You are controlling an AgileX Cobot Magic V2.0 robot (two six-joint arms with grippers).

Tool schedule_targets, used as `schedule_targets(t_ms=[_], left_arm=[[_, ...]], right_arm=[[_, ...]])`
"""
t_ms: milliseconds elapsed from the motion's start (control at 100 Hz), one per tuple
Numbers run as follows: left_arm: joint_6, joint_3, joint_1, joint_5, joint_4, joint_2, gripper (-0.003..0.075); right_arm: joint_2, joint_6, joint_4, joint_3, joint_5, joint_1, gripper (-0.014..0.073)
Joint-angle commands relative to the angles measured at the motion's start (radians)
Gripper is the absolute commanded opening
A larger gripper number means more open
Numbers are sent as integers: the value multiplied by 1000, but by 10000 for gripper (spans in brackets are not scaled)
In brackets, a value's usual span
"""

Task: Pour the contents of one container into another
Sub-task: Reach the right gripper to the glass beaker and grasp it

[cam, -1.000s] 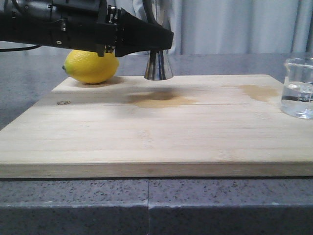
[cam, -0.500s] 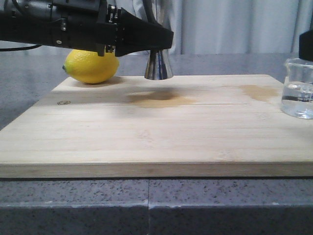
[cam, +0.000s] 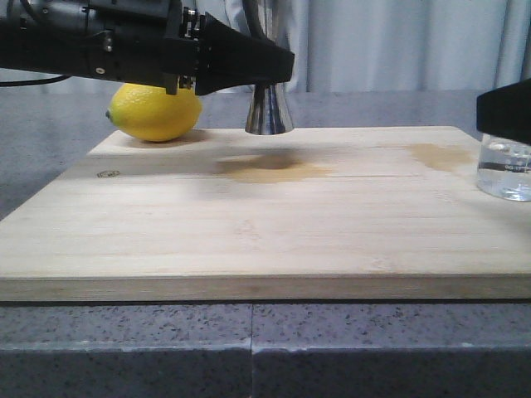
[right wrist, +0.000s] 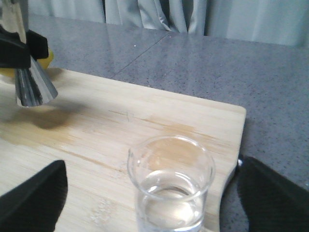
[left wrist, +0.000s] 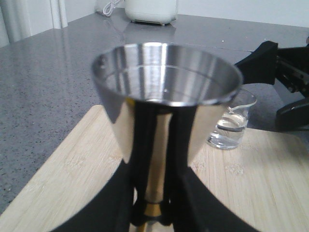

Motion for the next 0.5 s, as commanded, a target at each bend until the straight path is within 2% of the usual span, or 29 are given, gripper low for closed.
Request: schedule_targets(t_ms=[0,240,350,490], left_arm=[[-7,-28,-10,107,-85,-45,-2],[-7,-28,-10,107,-85,-45,-2],[-7,-28,-10,107,-85,-45,-2],[-7,-28,-10,107,-85,-45,-2]], right_arm=[[44,-1,-2,-10,-166,-6,648],[203,-1,19,3,-317,-6,646],[247,-1,30,3,-341,-10,645],[262,-1,30,3,-349,-33,580]])
